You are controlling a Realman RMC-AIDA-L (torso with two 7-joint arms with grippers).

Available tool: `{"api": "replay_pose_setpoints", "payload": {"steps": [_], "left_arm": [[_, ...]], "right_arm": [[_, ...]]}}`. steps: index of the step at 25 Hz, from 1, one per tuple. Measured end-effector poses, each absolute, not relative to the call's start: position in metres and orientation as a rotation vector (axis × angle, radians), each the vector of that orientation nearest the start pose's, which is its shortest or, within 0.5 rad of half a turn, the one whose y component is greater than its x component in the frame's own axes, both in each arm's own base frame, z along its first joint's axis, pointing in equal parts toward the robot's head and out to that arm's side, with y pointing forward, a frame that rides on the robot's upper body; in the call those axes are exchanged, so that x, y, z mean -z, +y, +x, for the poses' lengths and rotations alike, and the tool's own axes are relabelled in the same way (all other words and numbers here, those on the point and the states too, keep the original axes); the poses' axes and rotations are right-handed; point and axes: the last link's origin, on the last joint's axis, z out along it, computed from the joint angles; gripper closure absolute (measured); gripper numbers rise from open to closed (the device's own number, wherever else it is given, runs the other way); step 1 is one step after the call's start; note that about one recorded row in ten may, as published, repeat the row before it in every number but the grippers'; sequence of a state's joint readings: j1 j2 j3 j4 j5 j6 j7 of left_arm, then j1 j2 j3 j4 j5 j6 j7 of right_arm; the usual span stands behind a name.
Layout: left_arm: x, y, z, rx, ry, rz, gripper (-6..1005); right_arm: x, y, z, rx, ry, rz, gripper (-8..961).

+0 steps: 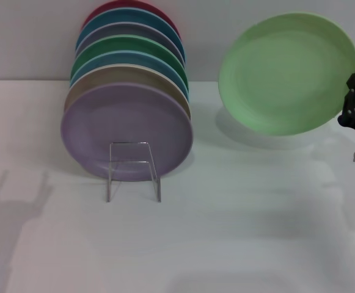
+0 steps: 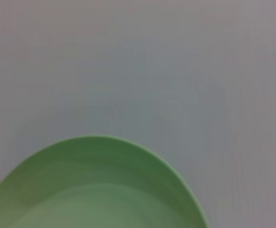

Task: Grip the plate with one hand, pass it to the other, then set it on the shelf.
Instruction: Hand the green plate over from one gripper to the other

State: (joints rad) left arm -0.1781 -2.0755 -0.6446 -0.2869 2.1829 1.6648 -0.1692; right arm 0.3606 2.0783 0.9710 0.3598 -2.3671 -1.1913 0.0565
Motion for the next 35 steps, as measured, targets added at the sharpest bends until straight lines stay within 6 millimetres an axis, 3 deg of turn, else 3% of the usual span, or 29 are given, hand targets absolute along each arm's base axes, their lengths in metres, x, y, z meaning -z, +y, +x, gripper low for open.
{"api": "replay_pose_setpoints", "payload": {"steps": [10, 22, 35], "left_arm": [[0.003, 0.224, -0.306, 1.127, -0.39, -1.484, 152], [0.026, 0.207, -0.294, 1.185, -0.402, -1.631, 152], [0.034, 0.196, -0.288, 1.216, -0.391, -1.702, 153]], "right_arm": [[0.004, 0.316, 0.315, -0.827, 0.467, -1.521, 937], [0.014, 0.284, 0.316, -0.867, 0.427, -1.569, 936], [0.03, 0.255, 0.309, -0.912, 0.409, -1.648, 936]]}}
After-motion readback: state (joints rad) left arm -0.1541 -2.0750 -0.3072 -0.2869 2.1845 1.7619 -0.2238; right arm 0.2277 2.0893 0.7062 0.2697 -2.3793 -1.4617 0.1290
